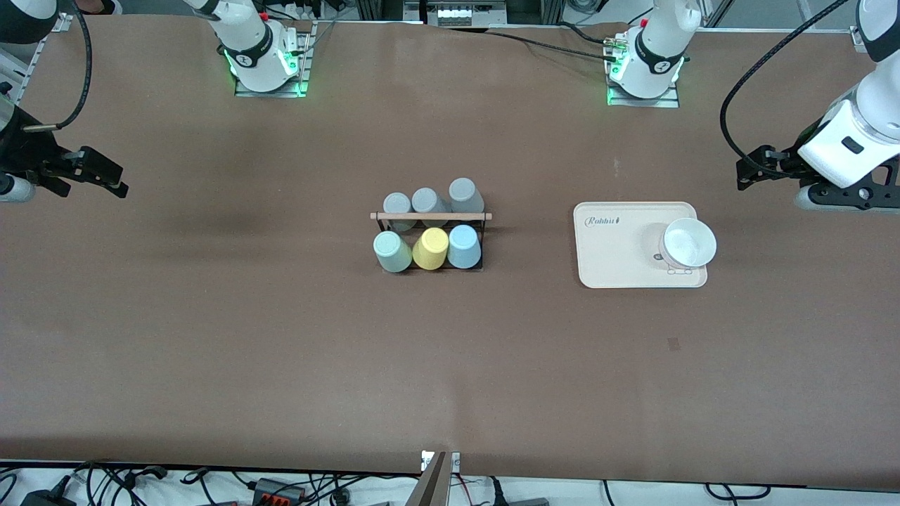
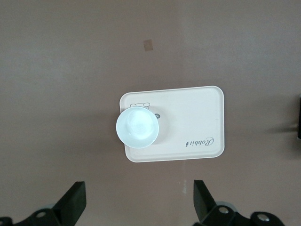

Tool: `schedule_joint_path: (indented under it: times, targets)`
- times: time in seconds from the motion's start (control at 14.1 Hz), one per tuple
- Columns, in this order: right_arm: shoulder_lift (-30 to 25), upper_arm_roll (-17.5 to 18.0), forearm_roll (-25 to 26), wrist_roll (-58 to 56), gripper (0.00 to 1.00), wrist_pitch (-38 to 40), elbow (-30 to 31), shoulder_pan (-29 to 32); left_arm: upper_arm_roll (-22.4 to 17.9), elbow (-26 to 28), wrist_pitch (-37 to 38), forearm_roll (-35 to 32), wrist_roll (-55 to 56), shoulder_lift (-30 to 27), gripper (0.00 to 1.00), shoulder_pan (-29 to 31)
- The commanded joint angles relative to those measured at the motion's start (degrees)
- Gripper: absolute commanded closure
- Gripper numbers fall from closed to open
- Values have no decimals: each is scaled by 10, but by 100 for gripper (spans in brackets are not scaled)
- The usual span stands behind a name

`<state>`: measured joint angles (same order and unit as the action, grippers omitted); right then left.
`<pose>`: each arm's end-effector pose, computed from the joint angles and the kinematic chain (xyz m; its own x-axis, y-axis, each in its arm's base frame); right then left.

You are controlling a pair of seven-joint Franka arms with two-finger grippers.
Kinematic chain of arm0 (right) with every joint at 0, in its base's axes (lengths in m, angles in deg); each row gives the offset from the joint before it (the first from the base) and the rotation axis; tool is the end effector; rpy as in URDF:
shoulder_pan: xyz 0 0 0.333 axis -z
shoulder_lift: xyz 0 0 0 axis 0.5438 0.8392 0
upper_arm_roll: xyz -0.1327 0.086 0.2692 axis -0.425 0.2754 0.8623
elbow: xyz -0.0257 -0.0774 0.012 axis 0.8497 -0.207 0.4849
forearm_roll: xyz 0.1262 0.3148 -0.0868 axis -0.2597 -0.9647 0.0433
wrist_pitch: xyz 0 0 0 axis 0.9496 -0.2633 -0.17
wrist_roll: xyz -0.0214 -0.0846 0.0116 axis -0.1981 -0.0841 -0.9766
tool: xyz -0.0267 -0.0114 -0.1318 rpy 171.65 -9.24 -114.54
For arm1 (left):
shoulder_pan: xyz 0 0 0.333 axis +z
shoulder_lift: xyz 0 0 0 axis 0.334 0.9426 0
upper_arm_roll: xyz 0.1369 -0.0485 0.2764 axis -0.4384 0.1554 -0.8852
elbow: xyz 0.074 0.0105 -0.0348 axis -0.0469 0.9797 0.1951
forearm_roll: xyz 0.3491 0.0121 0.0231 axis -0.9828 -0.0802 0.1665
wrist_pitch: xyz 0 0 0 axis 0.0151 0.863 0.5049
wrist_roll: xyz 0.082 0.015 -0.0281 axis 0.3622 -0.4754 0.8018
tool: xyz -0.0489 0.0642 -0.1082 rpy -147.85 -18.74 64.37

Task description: Hang scattered cups on rack with three cups

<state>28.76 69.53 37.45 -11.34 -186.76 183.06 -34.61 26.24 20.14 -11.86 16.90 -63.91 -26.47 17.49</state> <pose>0.5183 -0.0161 0.5518 0.9975 -0.0239 0.0662 -0.0223 -0.9994 -0.0248 0.5127 -0.0250 0.5507 0.9961 -0.0446 -0.0764 -0.0480 -0.9979 -0.0438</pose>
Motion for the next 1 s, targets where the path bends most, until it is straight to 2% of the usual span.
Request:
schedule_joint_path:
  times: [0.0,0.07,0.21,0.43,0.92]
  targets:
    - [-6,2,5,-10,0,6,-2,6,-6,-10,11,6,-10,-4,0,-6]
    - [-8,3,5,-11,0,6,-2,15,-6,-10,11,6,-11,-3,0,-6]
    - [-9,34,0,-11,0,7,-3,51,-6,-10,11,6,-11,-3,0,-5]
    - [-9,52,8,-11,0,10,-3,53,-6,-10,11,6,-11,-3,0,-6]
    - [-14,54,27,-10,0,13,-2,47,-6,-10,11,6,-11,-3,0,-5]
